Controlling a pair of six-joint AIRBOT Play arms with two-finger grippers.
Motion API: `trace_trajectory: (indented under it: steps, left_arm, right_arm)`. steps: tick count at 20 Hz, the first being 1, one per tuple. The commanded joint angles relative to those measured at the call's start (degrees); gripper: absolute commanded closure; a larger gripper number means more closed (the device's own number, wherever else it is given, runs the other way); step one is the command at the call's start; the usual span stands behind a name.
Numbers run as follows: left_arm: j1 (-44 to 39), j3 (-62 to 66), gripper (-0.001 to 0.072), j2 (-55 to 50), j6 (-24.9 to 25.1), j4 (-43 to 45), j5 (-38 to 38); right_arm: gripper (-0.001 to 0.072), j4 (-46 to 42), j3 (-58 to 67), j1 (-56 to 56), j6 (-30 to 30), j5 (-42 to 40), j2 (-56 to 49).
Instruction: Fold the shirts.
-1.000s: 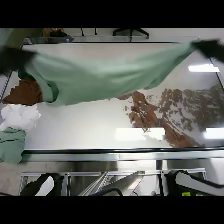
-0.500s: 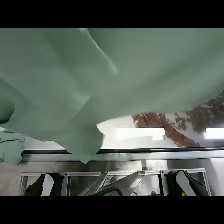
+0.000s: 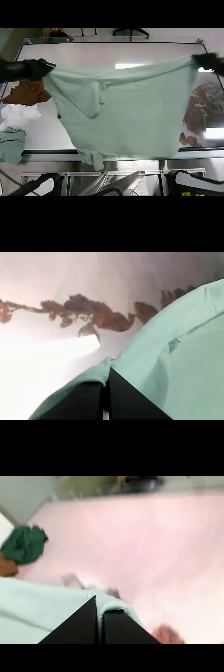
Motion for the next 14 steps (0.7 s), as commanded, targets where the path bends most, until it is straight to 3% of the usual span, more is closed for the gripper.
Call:
trace_trajectory:
  steps: [1,7,11,14]
  left_arm:
    - [-3.39,0.09,0.0695,-16.83,0.20,5.16,6.38]
    - [-3.10,21.46,0.0695,-39.58,-4.50,4.39,3.52]
    - [-3.10,32.11,0.0695,-42.36,-6.95,7.96,1.01]
    - [-3.23,34.82,0.0695,-42.32,-8.50,13.94,-4.46]
  right_arm:
    - [0.0688,-3.58,-4.37,4.39,-1.27,-6.43,-14.23]
    - [0.0688,-0.28,6.75,5.53,-0.72,-10.99,-32.41]
    - [0.0689,-3.98,11.47,4.92,1.07,-8.72,-31.98]
    - [0.0689,-12.31,11.41,4.81,4.02,-4.52,-29.29]
